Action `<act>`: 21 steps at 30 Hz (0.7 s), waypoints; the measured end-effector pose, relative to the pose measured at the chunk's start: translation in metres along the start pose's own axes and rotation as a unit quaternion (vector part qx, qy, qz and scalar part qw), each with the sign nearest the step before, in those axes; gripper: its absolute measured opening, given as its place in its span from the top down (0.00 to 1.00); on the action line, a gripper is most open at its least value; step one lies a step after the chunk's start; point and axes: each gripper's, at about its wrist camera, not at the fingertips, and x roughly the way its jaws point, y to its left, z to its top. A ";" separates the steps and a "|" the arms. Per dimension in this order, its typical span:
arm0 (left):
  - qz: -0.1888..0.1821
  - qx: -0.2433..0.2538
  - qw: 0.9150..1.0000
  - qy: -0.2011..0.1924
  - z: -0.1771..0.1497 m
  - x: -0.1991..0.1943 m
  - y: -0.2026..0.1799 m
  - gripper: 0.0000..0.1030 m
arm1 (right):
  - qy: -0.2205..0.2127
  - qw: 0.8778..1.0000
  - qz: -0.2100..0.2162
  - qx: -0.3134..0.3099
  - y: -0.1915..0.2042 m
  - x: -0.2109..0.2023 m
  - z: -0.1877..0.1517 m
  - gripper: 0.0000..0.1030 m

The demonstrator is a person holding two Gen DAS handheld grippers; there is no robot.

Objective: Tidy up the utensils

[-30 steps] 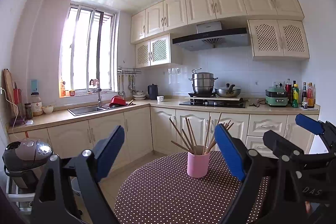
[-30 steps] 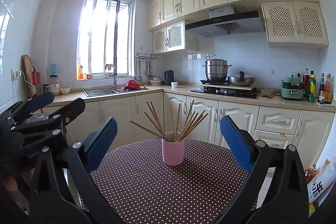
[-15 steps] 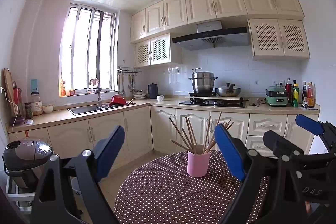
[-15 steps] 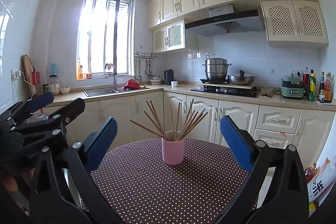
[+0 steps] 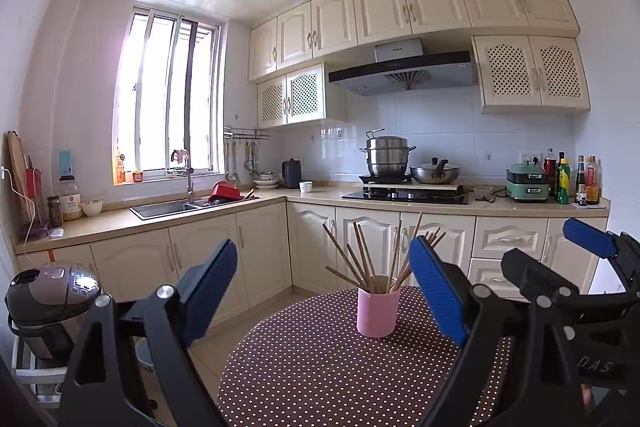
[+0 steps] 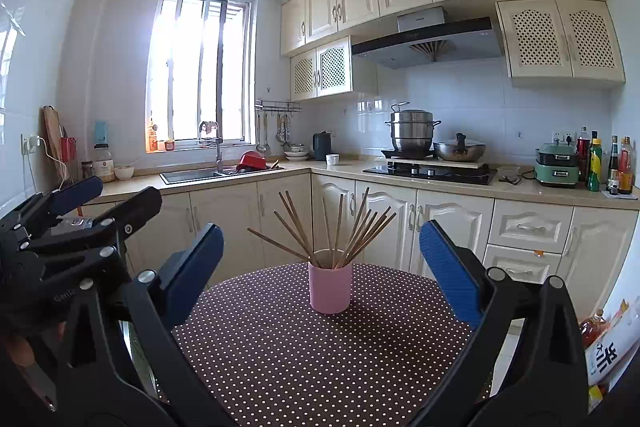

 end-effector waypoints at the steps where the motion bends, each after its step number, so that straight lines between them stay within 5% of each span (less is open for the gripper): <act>1: 0.000 0.000 1.000 0.001 -0.001 0.000 0.001 0.17 | 0.001 1.000 0.000 0.000 0.001 0.000 -0.001 0.06; 21: 0.003 0.002 1.000 0.003 -0.001 0.004 0.004 0.17 | 0.006 1.000 0.000 0.005 0.006 0.003 -0.004 0.06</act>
